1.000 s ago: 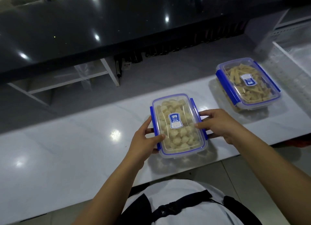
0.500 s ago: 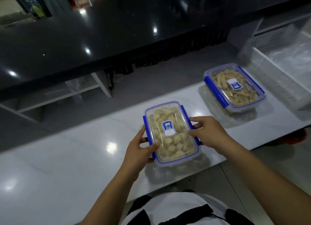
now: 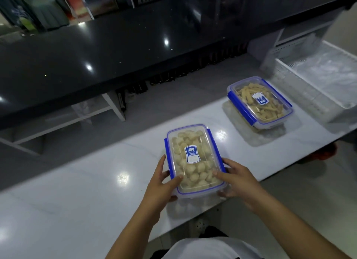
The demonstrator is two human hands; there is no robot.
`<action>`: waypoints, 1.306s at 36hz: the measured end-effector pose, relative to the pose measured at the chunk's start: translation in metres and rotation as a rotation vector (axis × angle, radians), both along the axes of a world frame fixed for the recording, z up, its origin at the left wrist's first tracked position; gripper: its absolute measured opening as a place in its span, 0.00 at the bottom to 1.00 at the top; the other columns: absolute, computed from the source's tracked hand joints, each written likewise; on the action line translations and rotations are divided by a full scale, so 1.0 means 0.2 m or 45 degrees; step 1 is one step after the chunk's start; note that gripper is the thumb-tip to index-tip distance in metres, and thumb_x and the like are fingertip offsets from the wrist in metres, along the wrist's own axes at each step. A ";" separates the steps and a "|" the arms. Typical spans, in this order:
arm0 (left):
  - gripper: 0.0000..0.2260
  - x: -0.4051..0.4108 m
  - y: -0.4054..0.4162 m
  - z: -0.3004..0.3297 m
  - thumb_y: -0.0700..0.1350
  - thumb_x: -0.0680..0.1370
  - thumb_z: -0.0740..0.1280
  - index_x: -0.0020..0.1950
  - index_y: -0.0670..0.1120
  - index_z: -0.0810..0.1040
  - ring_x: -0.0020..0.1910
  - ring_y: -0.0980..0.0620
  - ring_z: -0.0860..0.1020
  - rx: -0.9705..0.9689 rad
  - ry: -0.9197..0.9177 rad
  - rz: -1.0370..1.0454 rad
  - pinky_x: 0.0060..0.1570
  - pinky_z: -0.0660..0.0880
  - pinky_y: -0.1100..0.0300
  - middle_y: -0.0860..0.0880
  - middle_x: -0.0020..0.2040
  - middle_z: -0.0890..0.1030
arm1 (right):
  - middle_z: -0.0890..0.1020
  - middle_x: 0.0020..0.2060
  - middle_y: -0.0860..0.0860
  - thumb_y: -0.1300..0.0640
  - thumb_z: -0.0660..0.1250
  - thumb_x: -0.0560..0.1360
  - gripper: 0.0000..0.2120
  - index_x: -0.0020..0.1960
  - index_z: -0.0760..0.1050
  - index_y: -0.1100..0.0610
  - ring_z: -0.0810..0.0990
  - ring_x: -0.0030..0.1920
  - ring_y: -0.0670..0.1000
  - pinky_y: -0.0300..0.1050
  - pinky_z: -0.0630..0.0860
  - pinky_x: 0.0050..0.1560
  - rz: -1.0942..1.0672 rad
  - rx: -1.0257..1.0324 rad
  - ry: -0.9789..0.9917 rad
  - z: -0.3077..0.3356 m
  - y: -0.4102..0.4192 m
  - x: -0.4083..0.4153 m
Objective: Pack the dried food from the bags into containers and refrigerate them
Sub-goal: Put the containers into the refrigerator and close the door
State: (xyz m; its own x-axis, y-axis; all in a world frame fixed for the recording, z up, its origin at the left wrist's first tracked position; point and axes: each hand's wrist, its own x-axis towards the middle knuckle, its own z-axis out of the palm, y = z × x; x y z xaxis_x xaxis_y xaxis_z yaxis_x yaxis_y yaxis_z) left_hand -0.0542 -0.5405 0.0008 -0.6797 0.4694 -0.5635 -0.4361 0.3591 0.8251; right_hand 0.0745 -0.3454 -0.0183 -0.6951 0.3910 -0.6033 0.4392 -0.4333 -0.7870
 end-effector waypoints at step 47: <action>0.35 0.88 0.20 0.15 0.48 0.71 0.80 0.74 0.65 0.69 0.66 0.43 0.79 0.532 -0.368 -1.365 0.61 0.77 0.40 0.50 0.70 0.77 | 0.85 0.56 0.48 0.51 0.77 0.61 0.32 0.64 0.77 0.44 0.85 0.54 0.54 0.52 0.83 0.45 -1.830 0.297 0.361 0.36 -0.98 1.32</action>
State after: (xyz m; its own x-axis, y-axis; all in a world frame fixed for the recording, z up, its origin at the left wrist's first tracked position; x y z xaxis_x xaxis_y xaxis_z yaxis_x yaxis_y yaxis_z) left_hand 0.1212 -0.5006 0.0313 0.2996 0.9060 -0.2991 -0.2663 0.3805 0.8856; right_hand 0.3379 -0.5405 0.0533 0.2807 0.8954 -0.3456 -0.4221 -0.2082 -0.8823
